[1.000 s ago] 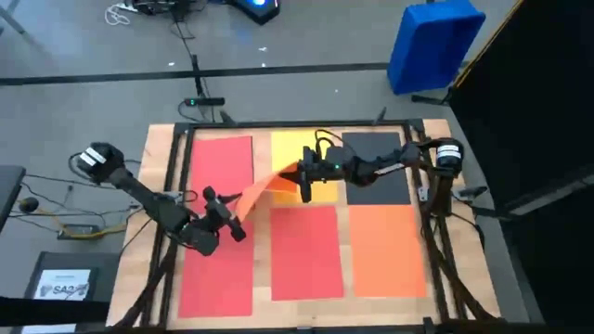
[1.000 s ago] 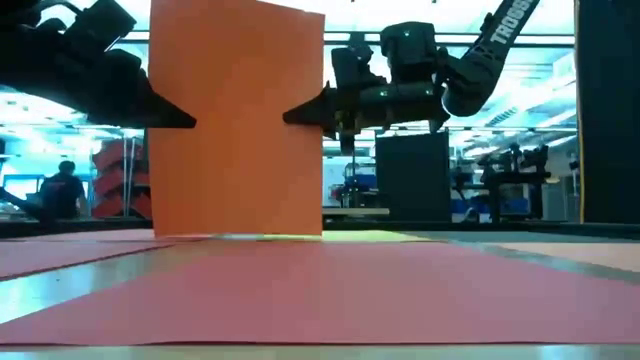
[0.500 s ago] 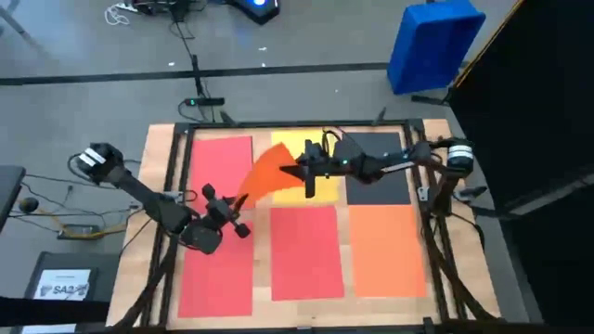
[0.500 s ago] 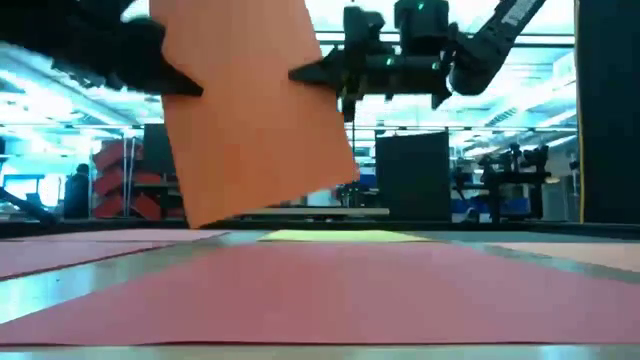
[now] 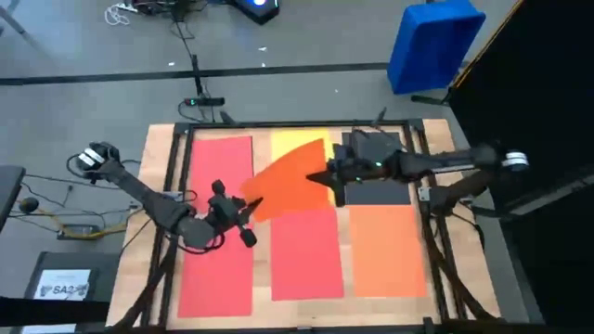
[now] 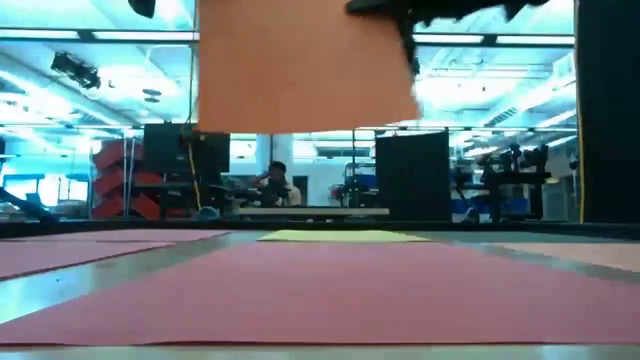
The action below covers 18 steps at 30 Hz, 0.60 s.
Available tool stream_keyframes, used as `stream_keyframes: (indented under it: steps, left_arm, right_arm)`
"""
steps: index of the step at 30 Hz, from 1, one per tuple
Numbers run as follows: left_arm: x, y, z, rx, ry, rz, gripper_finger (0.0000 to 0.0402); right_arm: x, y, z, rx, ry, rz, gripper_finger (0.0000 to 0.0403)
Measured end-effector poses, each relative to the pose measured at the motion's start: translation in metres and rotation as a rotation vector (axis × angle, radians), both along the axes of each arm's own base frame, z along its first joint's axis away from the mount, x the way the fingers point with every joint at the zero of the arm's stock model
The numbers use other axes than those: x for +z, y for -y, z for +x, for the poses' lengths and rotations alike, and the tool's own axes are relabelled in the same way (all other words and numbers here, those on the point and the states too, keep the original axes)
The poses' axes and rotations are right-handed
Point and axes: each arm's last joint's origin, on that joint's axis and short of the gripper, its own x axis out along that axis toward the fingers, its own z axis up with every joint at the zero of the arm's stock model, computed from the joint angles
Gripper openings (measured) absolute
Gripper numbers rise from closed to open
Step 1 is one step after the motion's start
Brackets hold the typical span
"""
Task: Organize paper
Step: Stack the orange paper on top of the orange paper
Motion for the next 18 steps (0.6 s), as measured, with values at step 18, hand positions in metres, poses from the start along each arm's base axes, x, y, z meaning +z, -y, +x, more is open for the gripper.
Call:
stream_keyframes:
  steps: [18]
  left_arm:
    - [-0.036,-0.001,0.067,-0.305,0.138,-0.363,0.0]
  right_arm:
    - [-0.012,-0.08,-0.052,-0.022,-0.301,0.267,0.0]
